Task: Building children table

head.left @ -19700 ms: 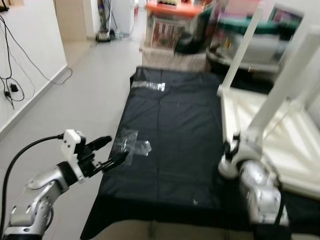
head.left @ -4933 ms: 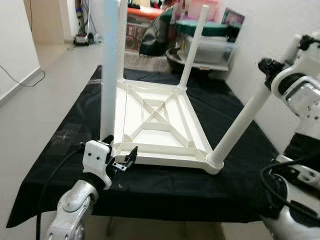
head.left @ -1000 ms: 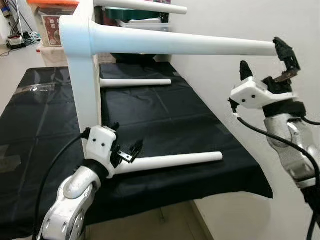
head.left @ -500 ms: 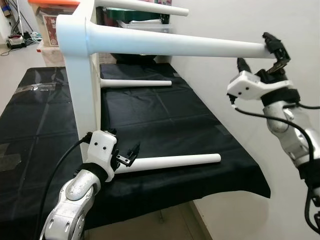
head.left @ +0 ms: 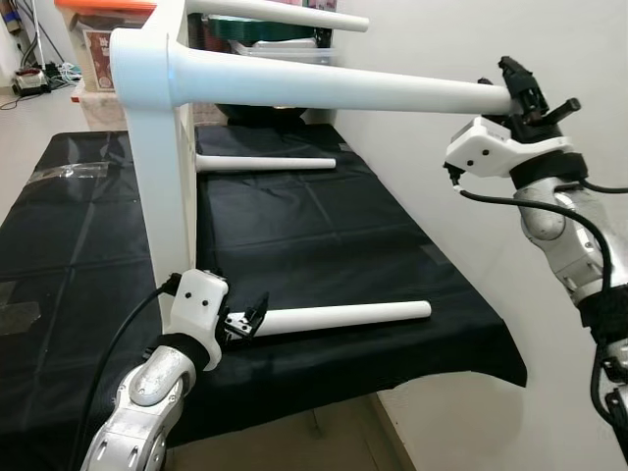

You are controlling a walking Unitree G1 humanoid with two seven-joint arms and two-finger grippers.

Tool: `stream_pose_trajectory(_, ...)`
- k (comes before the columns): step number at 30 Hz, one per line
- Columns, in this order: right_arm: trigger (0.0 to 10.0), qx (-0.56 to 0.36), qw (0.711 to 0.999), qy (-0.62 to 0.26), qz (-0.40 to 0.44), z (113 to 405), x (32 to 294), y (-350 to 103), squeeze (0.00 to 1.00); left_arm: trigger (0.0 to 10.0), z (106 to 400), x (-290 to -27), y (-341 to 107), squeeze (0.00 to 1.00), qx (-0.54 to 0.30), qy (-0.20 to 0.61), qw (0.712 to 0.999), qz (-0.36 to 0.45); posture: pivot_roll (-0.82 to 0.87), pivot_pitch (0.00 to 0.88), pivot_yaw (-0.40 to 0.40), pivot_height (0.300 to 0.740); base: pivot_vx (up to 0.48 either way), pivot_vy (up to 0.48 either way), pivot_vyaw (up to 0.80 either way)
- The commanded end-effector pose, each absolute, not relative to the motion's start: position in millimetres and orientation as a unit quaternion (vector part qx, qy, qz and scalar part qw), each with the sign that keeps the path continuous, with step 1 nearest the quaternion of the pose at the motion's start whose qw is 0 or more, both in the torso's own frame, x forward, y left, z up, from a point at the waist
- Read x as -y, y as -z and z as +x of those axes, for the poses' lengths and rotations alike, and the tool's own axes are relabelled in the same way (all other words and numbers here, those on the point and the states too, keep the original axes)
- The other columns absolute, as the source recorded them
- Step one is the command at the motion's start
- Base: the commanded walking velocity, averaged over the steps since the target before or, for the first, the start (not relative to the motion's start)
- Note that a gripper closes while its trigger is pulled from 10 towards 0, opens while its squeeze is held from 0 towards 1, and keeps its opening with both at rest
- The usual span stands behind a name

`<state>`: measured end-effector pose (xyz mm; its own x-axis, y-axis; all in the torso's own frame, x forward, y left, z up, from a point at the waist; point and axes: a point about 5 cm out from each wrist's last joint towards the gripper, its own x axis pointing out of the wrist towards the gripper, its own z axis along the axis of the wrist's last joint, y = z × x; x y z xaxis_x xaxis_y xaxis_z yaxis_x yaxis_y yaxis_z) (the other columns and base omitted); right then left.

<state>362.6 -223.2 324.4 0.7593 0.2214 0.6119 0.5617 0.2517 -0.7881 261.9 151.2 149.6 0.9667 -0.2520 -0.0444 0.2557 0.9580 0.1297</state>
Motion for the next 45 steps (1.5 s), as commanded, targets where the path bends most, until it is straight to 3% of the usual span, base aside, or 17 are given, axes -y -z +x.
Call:
stream_pose_trajectory(1,0.0,0.329,0.725,0.094,-0.597,364,216,-322,0.0,10.0,262,-158,-144,0.0,-0.03,0.104,0.992,0.065,0.07,0.0,-0.132,0.74,0.0,0.0,0.0)
stream_pose_trajectory(10,0.0,0.326,0.732,0.086,-0.593,366,215,-321,0.0,10.0,263,-164,-144,0.0,-0.03,0.091,0.993,0.066,0.07,0.0,-0.137,0.74,0.0,0.0,0.0)
stream_pose_trajectory(13,0.0,0.314,0.748,0.08,-0.58,369,215,-320,0.0,10.0,262,-168,-145,0.0,-0.029,0.083,0.994,0.067,0.07,0.0,-0.139,0.74,0.0,0.0,0.0)
stream_pose_trajectory(18,0.0,0.264,0.81,0.075,-0.518,377,221,-310,0.0,10.0,263,-179,-149,0.0,-0.025,0.069,0.994,0.077,0.08,0.0,-0.149,0.74,0.0,0.0,0.0)
stream_pose_trajectory(21,0.0,0.252,0.826,0.073,-0.499,378,221,-306,0.0,10.0,263,-184,-149,0.0,-0.025,0.061,0.994,0.083,0.09,0.0,-0.147,0.74,0.0,0.0,0.0)
stream_pose_trajectory(23,0.0,0.22,0.86,0.071,-0.454,381,224,-295,0.0,10.0,265,-195,-149,0.0,-0.026,0.048,0.994,0.096,0.08,0.0,-0.143,0.74,0.0,0.0,0.0)
stream_pose_trajectory(27,0.0,0.191,0.885,0.071,-0.419,383,227,-287,0.0,10.0,266,-202,-151,0.0,-0.023,0.042,0.993,0.106,0.08,0.0,-0.14,0.74,0.0,0.0,0.0)
stream_pose_trajectory(31,0.0,0.118,0.926,0.058,-0.353,384,232,-260,0.0,10.0,271,-227,-183,0.0,0.012,0.029,0.988,0.148,0.1,0.0,-0.144,0.74,0.0,0.0,0.0)
stream_pose_trajectory(34,0.0,0.104,0.932,0.055,-0.344,384,232,-253,0.0,10.0,273,-237,-197,0.0,0.024,0.026,0.985,0.169,0.1,0.0,-0.142,0.74,0.0,0.0,0.0)
stream_pose_trajectory(37,0.0,0.066,0.947,0.038,-0.313,383,223,-230,0.0,10.0,281,-270,-250,0.0,0.052,0.022,0.967,0.25,0.13,0.0,-0.125,0.74,0.0,0.0,0.0)
stream_pose_trajectory(45,0.0,0.034,0.96,0.032,-0.276,382,215,-213,0.0,10.0,286,-290,-281,0.0,0.06,0.021,0.95,0.306,0.14,0.0,-0.121,0.74,0.0,0.0,0.0)
